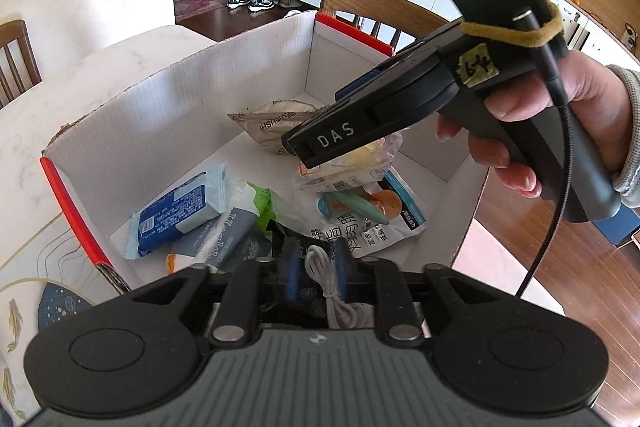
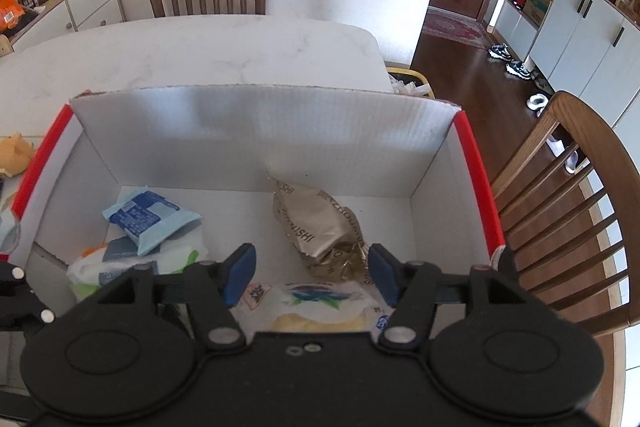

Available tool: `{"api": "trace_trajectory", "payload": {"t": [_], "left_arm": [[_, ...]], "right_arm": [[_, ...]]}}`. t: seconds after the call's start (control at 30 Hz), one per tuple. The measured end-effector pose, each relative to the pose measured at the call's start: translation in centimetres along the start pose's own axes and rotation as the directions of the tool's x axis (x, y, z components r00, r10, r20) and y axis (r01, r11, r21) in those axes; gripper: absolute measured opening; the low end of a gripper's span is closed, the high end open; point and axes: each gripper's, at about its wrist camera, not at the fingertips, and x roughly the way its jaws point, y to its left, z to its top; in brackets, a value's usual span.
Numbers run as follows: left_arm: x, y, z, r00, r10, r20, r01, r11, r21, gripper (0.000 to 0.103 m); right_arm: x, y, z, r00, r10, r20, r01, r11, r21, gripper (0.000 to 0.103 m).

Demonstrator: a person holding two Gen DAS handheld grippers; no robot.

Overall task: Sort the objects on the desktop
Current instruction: 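Open the right tool to drop the foil bag while the left tool releases the cable, then withdraw both tools from the shoebox back over the placemat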

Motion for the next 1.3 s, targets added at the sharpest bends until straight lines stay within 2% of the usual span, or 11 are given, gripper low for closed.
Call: {"api": "trace_trajectory", "payload": {"t": [0.07, 0.1, 0.13, 0.73, 0.8, 0.93, 1.3], "left_arm": [[-0.4, 0.0, 0.0, 1.0, 0.022, 0.015, -0.022, 1.0, 0.0, 0.049], [-0.7, 0.0, -0.1, 0.999, 0.028, 0.035, -0.028, 1.0, -0.002, 0.065], [-1.0, 0.0, -0.1, 0.998, 0.031, 0.053, -0.031, 1.0, -0.005, 0.07], [-4.3, -0.1, -0.6, 0.99, 0.028, 0.139, -0.021, 0.999, -0.048, 0.07], [-4.7, 0.0, -0.8, 0.989, 0.024, 0.148, -0.016, 0.998, -0.055, 0.07], [-5.9, 0.3, -1.2, 0.985, 0.039, 0.17, -0.029, 0.998, -0.063, 0.07], [-10.8, 2.4, -3.2, 0.971, 0.064, 0.23, -0.039, 0.993, -0.11, 0.07]], "right_arm": [[-0.4, 0.0, 0.0, 1.0, 0.005, 0.007, -0.005, 1.0, 0.006, 0.064], [-0.6, 0.0, 0.0, 1.0, 0.006, 0.01, -0.006, 1.0, 0.008, 0.064], [-0.8, 0.0, 0.1, 1.0, 0.005, 0.013, -0.005, 1.0, 0.01, 0.064], [-4.3, 0.0, -0.1, 0.998, 0.031, 0.062, -0.034, 0.998, 0.045, 0.067], [-4.5, 0.3, -0.3, 0.997, 0.035, 0.062, -0.038, 0.998, 0.047, 0.071], [-5.4, 0.7, -0.5, 0.997, 0.036, 0.07, -0.039, 0.998, 0.047, 0.072], [-9.2, 4.6, -0.1, 0.99, 0.039, 0.137, -0.049, 0.996, 0.072, 0.076]]}}
